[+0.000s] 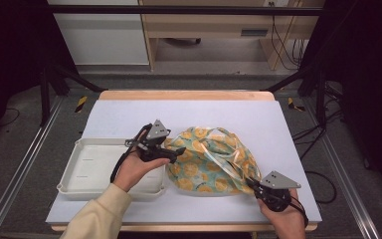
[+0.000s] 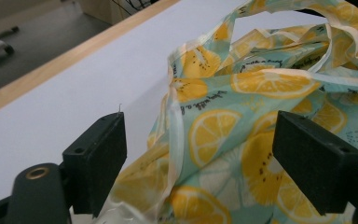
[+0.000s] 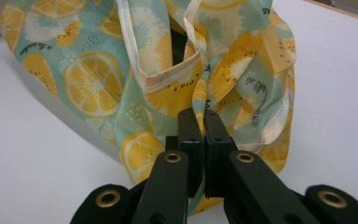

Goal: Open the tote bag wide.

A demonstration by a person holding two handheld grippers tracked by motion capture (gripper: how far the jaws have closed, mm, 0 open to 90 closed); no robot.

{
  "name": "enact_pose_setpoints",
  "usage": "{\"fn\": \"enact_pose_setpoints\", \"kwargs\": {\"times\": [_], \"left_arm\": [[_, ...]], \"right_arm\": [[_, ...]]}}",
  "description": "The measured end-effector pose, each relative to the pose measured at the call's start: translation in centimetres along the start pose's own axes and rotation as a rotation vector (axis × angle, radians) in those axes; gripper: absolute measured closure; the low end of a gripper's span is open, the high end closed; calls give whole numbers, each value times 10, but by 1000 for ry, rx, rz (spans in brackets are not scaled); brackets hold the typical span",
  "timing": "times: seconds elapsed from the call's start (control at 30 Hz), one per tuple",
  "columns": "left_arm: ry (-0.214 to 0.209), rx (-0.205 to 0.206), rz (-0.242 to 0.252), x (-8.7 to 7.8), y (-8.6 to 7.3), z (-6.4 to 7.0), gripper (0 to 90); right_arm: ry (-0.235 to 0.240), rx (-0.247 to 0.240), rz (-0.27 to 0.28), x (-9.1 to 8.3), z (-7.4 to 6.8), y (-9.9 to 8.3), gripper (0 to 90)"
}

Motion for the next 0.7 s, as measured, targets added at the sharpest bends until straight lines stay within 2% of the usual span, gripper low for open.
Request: {"fn": "enact_pose_setpoints", "kwargs": {"times": [0.03,0.07,0.13,0.17,0.2,0.23,0.3,0.33,0.37,0.43,0.5,0.53,0.57,0.6,0.63,0.67,0.7], "left_arm": [[-18,1,-13,4,0,0,201],[-18,1,-13,4,0,0,246],[-43,-11,-50,9,-3,0,339],[-66,-3,-72,8,-7,5,426],[-69,-1,-71,7,-9,7,529],[-77,-6,-72,4,-11,11,586],[-81,-16,-46,-4,-18,18,755],[-81,-16,-46,-4,-18,18,807],[-78,-23,-32,-10,-22,22,807],[-72,-16,-3,-23,-30,31,891],[-65,-29,27,-36,-40,43,900],[-53,-12,23,-41,-49,54,900],[-47,4,4,-40,-53,58,900],[-47,4,4,-40,-53,58,900],[-26,59,-28,-39,-52,61,900],[-26,59,-28,-39,-52,61,900],[-16,66,-27,-39,-51,61,900]], "right_arm": [[0,-3,3,0,0,0,887],[-1,-1,5,0,0,1,887],[-5,-2,10,-1,0,1,887],[-9,1,15,-2,1,1,886],[-12,6,17,-2,2,1,886],[-14,5,23,-2,3,2,886],[-21,11,26,-3,4,2,885],[-27,7,28,-3,5,2,885],[-27,7,28,-3,5,2,885],[-44,14,31,-5,7,2,884],[-66,19,33,-6,10,2,882],[-78,28,36,-7,13,1,878],[-82,34,35,-6,15,1,866],[-82,34,35,-6,15,1,866],[-84,43,40,-6,16,2,816],[-84,43,40,-6,16,2,816],[-87,41,45,-6,16,4,772]]}}
Point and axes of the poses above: each handheld gripper's, and its own axes: x roughly forward along the jaws, y roughly out of its top, z roughly to its right, the point moved 4 cm from there along x, roughly forward along the jaws, and after that the axes turned 14 degrees about x, right-handed, at the moved point
